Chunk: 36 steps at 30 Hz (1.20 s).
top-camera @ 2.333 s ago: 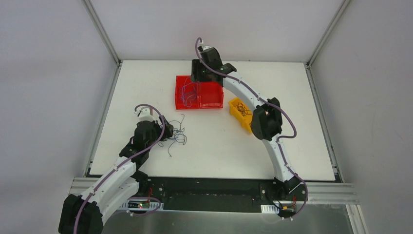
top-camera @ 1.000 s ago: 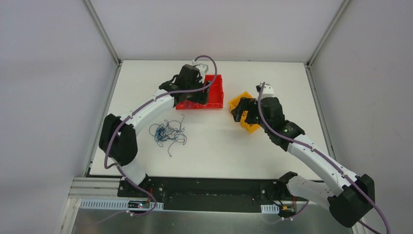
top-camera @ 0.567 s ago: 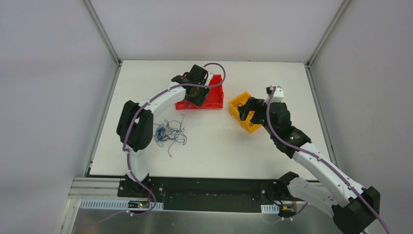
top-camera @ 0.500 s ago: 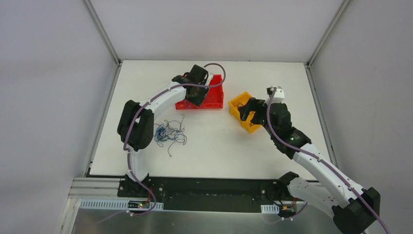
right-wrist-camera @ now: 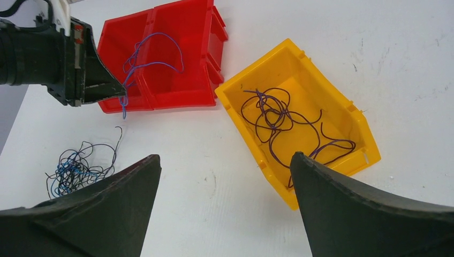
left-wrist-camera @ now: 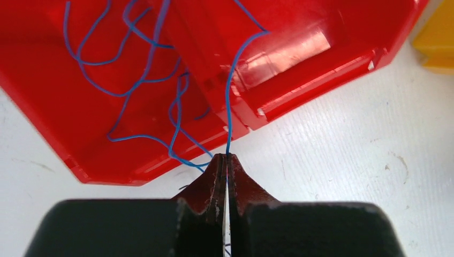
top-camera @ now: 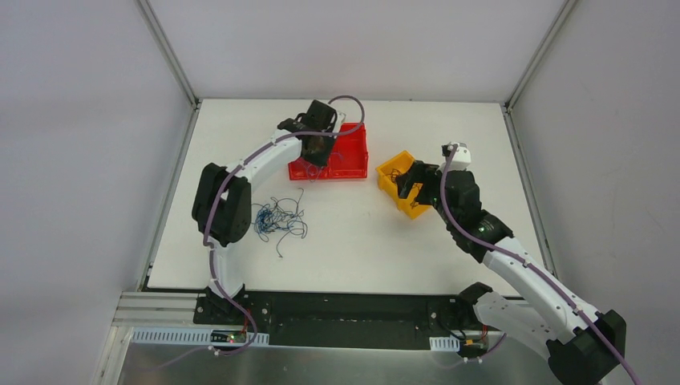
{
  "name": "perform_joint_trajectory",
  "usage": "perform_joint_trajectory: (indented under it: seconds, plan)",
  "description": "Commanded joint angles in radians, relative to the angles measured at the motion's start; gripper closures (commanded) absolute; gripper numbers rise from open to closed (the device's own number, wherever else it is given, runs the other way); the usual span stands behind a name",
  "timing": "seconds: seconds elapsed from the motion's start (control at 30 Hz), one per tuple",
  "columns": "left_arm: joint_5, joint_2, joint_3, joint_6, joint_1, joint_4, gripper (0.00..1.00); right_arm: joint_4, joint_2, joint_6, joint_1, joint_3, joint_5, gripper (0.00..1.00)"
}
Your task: Untangle the cables
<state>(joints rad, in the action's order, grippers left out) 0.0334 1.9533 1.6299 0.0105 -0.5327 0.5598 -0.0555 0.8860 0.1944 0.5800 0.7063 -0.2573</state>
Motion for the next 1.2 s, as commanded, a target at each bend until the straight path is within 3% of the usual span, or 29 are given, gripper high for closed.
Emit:
perform_joint_trajectory:
  seconds: [0.0, 0.13, 0.43, 0.7, 0.77, 1.17]
  plan:
    - [-0.031, -0.108, -0.014, 0.098, 0.076, -0.048, 1.00, 0.049, -0.011, 0.008, -0.006, 0.002, -0.018, 0.05]
    - [-0.064, -0.141, -0.060, 0.199, 0.149, -0.084, 1.00, 0.049, -0.002, 0.010, -0.008, 0.005, -0.011, 0.06]
    - [0.032, -0.148, -0.101, 0.296, 0.211, -0.091, 1.00, 0.049, 0.003, 0.010, -0.011, 0.005, -0.013, 0.06]
    - [0.014, -0.128, -0.068, 0.301, 0.226, -0.083, 1.00, 0.050, 0.007, 0.010, -0.012, 0.007, -0.009, 0.06]
    - [0.078, -0.124, -0.050, 0.322, 0.230, -0.038, 1.00, 0.049, 0.007, 0.010, -0.012, 0.007, -0.008, 0.06]
    - [0.121, -0.202, -0.121, 0.323, 0.237, -0.040, 1.00, 0.045, 0.025, 0.013, -0.015, 0.015, 0.002, 0.06]
